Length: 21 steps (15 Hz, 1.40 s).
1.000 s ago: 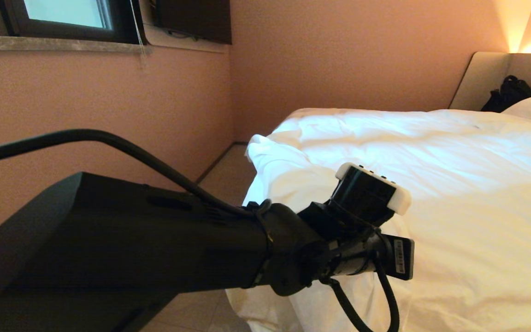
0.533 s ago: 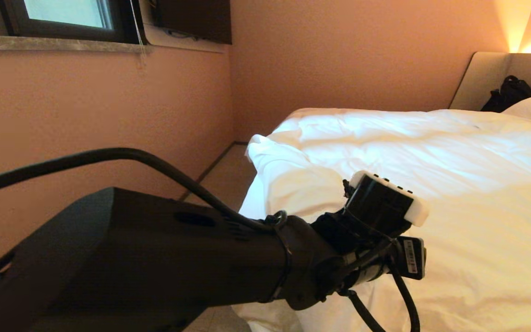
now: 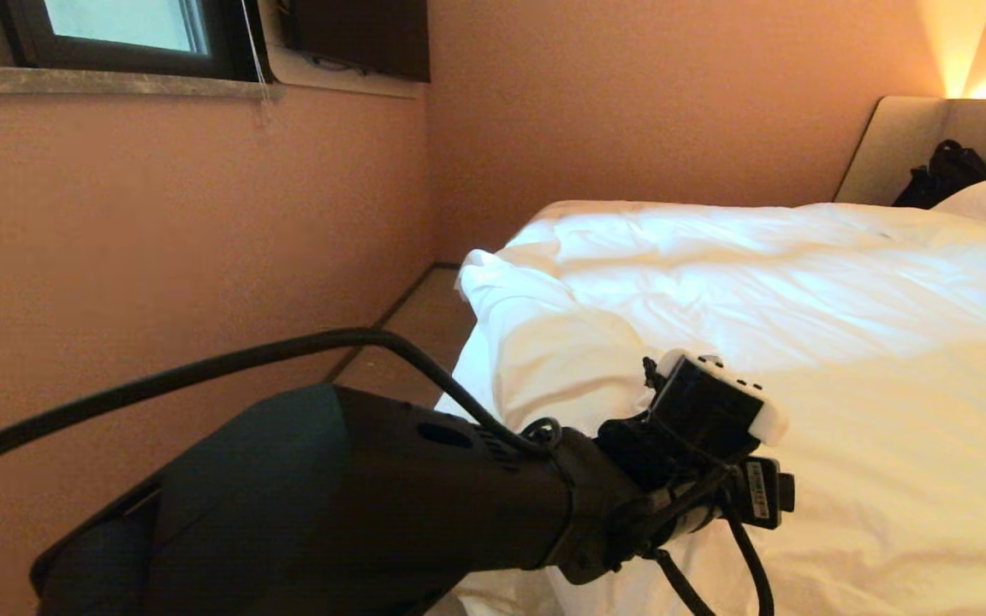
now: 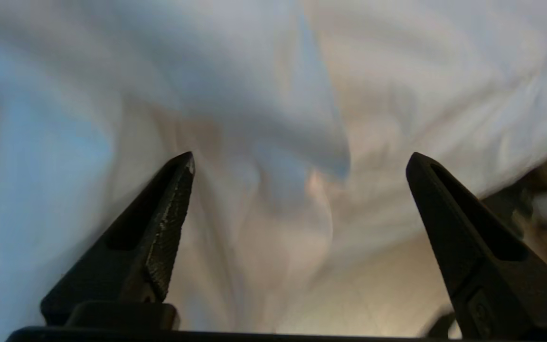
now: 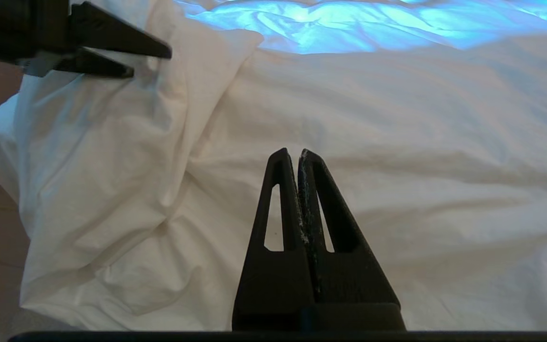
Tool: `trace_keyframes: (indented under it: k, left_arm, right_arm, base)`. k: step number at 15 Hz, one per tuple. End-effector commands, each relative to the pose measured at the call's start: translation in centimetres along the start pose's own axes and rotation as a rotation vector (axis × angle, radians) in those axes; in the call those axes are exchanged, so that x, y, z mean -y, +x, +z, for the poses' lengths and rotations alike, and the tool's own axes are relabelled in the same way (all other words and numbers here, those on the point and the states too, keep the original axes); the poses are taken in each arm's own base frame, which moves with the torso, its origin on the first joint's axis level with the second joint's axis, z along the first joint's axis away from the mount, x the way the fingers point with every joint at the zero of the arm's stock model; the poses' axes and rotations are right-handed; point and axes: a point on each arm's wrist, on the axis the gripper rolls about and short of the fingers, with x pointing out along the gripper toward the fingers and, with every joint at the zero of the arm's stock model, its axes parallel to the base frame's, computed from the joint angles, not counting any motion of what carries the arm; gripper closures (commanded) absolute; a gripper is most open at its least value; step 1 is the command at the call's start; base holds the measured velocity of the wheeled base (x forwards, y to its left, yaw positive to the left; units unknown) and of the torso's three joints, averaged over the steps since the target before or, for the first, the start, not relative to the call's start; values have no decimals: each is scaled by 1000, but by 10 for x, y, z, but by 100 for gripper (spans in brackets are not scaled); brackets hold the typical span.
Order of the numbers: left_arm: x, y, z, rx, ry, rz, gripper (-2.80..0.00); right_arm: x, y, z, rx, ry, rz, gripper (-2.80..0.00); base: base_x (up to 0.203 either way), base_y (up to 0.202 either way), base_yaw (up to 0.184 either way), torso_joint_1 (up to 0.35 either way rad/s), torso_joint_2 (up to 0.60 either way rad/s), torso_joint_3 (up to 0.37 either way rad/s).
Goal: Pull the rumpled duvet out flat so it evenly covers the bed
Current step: Flatten the corners of the folded blanket
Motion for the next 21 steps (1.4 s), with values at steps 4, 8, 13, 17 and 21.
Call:
trace_keyframes:
  k: [4,8,13,17,21]
  left_arm:
    - [-8,10,1,95,-11,78,-280]
    - [-7,10,4,129,-13,113,-280]
    - [-4,6,10,157,-18,126,-280]
    - [-4,6,10,158,-17,125,-280]
    - [-3,4,12,161,-18,123,-280]
  right_arm:
    - [0,0,0,1,0,0,0]
    - [0,0,0,1,0,0,0]
    - [0,0,0,1,0,0,0]
    - [0,0,0,1,0,0,0]
    - [0,0,0,1,0,0,0]
  base:
    - [0,0,0,0,0,0]
    - [0,0,0,0,0,0]
    - [0,0,0,0,0,0]
    - [0,0,0,0,0,0]
    - [0,0,0,0,0,0]
